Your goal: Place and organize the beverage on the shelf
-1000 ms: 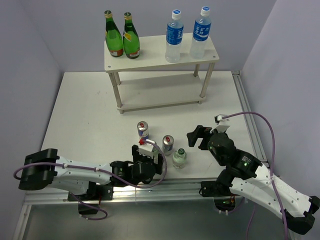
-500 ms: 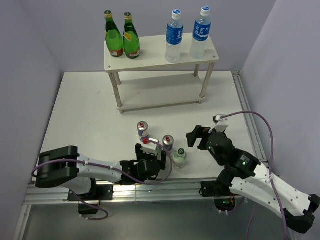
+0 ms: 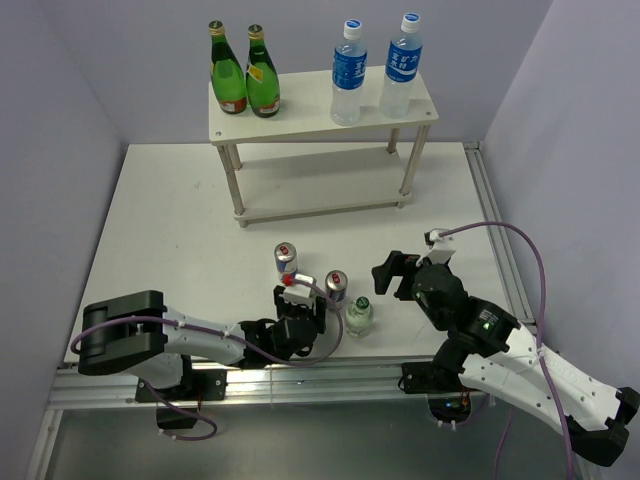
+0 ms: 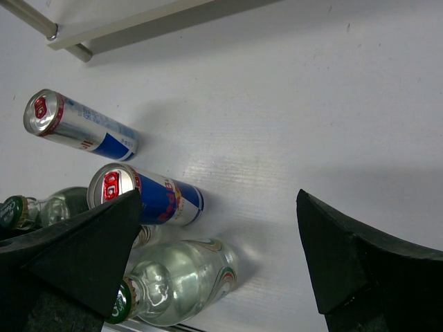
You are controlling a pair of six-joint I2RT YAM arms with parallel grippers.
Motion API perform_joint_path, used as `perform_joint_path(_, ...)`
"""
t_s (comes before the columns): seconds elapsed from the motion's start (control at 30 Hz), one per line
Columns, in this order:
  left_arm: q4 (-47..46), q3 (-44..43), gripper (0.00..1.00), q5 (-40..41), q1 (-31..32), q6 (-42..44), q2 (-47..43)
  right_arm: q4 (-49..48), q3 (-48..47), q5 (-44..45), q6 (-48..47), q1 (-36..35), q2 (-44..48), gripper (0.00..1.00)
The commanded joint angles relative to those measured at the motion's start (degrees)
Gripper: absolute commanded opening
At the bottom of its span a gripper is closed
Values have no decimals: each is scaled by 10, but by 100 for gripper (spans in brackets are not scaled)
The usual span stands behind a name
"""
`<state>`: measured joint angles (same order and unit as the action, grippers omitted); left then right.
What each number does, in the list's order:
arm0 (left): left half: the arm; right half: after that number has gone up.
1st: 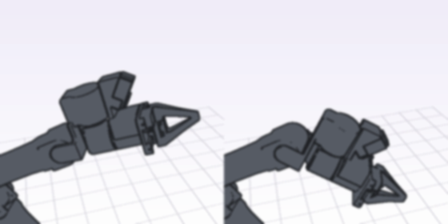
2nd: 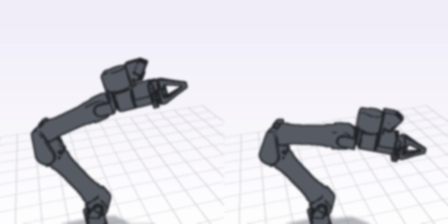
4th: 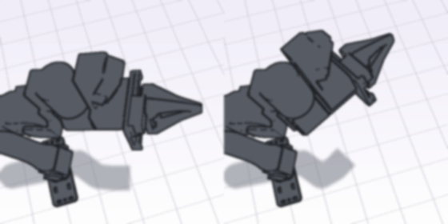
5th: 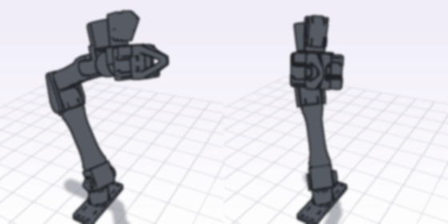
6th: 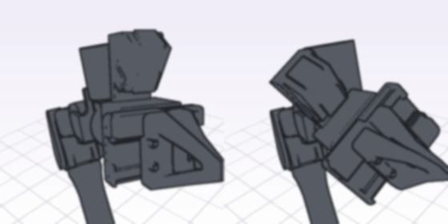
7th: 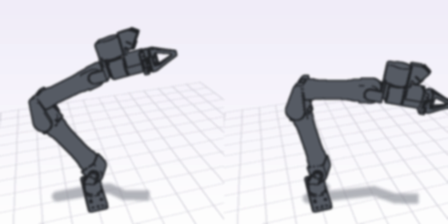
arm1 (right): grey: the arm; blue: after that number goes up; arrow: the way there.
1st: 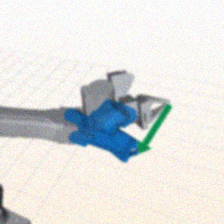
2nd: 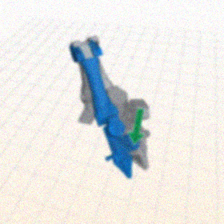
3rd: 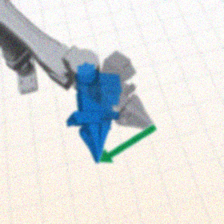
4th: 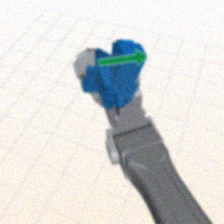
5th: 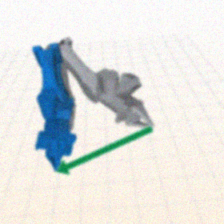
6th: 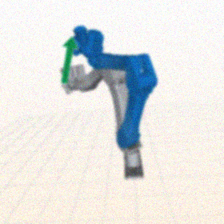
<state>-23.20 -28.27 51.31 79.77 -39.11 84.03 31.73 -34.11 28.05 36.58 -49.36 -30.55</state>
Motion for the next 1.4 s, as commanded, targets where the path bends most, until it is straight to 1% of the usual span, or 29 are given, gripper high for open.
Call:
perform_joint_path(0.0,-29,3,32,-12,-4,5,6,-9,-5,15,3,-5,-3,100)
perform_joint_path(0.03,-14,-3,22,-10,-4,4,1,-10,-5,15,3,-5,-3,100)
perform_joint_path(0.07,-2,-6,7,-9,-4,0,-4,-10,-5,15,3,-5,-3,100)
perform_joint_path(0.1,9,-10,3,-9,-4,-1,-9,-10,-4,15,3,-5,-3,100)
perform_joint_path(0.13,31,-17,0,-3,-4,-1,-21,-10,-4,17,3,-5,-3,100)
perform_joint_path(0.2,55,-24,0,0,-3,-1,-36,-11,-4,17,3,-5,-3,100)
perform_joint_path(0.37,142,-47,0,13,-2,-4,-106,-10,-3,17,3,-5,3,100)
perform_joint_path(0.63,220,-69,0,34,-2,20,-222,-11,0,20,4,-6,10,100)
perform_joint_path(0.7,230,-84,0,51,-2,34,-247,-12,0,20,4,-6,12,100)
perform_joint_path(0.73,250,-90,0,57,-2,40,-254,-12,1,19,4,-6,13,100)
perform_joint_path(0.93,257,-152,0,52,-15,119,-283,-11,2,21,5,-9,13,100)
perform_joint_path(1.03,250,-186,0,28,-37,155,-272,-12,2,22,6,-10,16,100)
perform_joint_path(1.13,237,-211,0,-1,-79,179,-255,-11,3,22,6,-10,19,100)
perform_joint_path(1.2,195,-220,0,-39,-118,201,-246,-12,3,23,6,-12,20,100)
perform_joint_path(1.23,186,-224,0,-53,-133,210,-241,-12,3,23,6,-12,20,100)
perform_joint_path(1.27,180,-228,0,-77,-164,214,-236,-12,3,23,6,-13,21,100)
perform_joint_path(1.33,161,-242,0,-97,-208,222,-215,-12,3,23,7,-13,22,100)
perform_joint_path(1.37,156,-252,0,-118,-220,223,-206,-12,4,23,7,-13,22,100)
